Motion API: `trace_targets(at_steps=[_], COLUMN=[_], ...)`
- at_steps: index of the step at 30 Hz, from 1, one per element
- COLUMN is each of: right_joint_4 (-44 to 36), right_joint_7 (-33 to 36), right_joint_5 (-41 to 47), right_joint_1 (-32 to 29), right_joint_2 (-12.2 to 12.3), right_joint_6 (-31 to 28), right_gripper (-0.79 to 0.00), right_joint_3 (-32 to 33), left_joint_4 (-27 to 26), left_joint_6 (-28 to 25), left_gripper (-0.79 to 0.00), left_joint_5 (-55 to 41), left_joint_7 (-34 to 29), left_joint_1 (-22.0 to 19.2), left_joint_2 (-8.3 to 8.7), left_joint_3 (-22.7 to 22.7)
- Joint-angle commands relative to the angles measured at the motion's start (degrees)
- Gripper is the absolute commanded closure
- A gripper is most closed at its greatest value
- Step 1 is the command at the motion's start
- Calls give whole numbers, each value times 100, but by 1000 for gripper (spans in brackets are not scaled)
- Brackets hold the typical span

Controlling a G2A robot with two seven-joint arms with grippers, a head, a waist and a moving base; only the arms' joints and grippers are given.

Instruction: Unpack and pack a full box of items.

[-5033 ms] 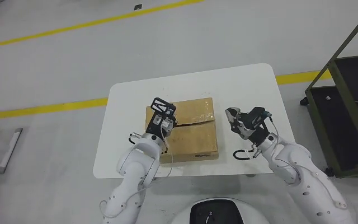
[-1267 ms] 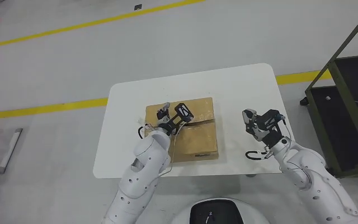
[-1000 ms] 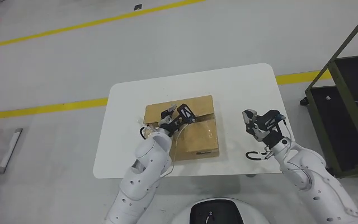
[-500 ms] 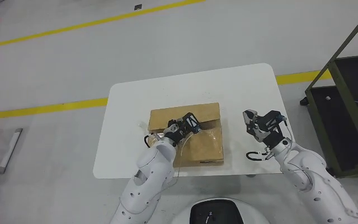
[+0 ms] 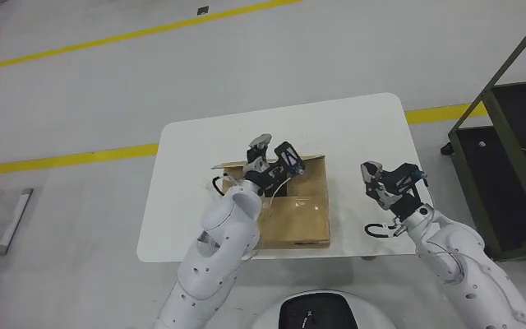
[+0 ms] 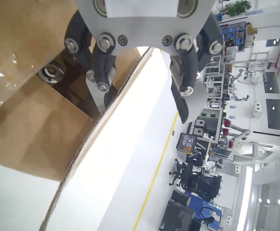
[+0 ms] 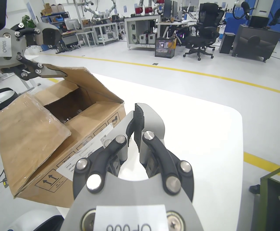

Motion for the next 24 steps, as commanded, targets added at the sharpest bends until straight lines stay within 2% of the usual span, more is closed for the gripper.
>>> trace_targets(at_steps=[1, 9, 13, 19, 24], right_joint_4=[-9, -49, -77, -103, -129], right_joint_7=[-3, -6, 8, 35, 36], right_joint_5=[-3, 9, 17, 26, 40], right_joint_1=[-18, -104, -137, -176, -204], right_joint_2=[3, 16, 24, 33, 42], right_joint_6=[-1, 0, 6, 27, 28], right_gripper=[0, 0, 0, 0, 0], right_joint_3=[7, 54, 96, 132, 180], left_joint_4=[295, 1408, 1942, 2685, 3031], left_joint_6=[23, 505, 810, 995, 1081], left_gripper=[-785, -785, -785, -785, -785], left_joint_5=[103, 171, 305, 411, 407], left_joint_7=[87, 201, 237, 269, 280], left_joint_1=[-255, -1132, -1428, -1685, -1744], left_joint_2=[-45, -320, -454, -633, -737], left_joint_3=[144, 684, 920, 1209, 1293])
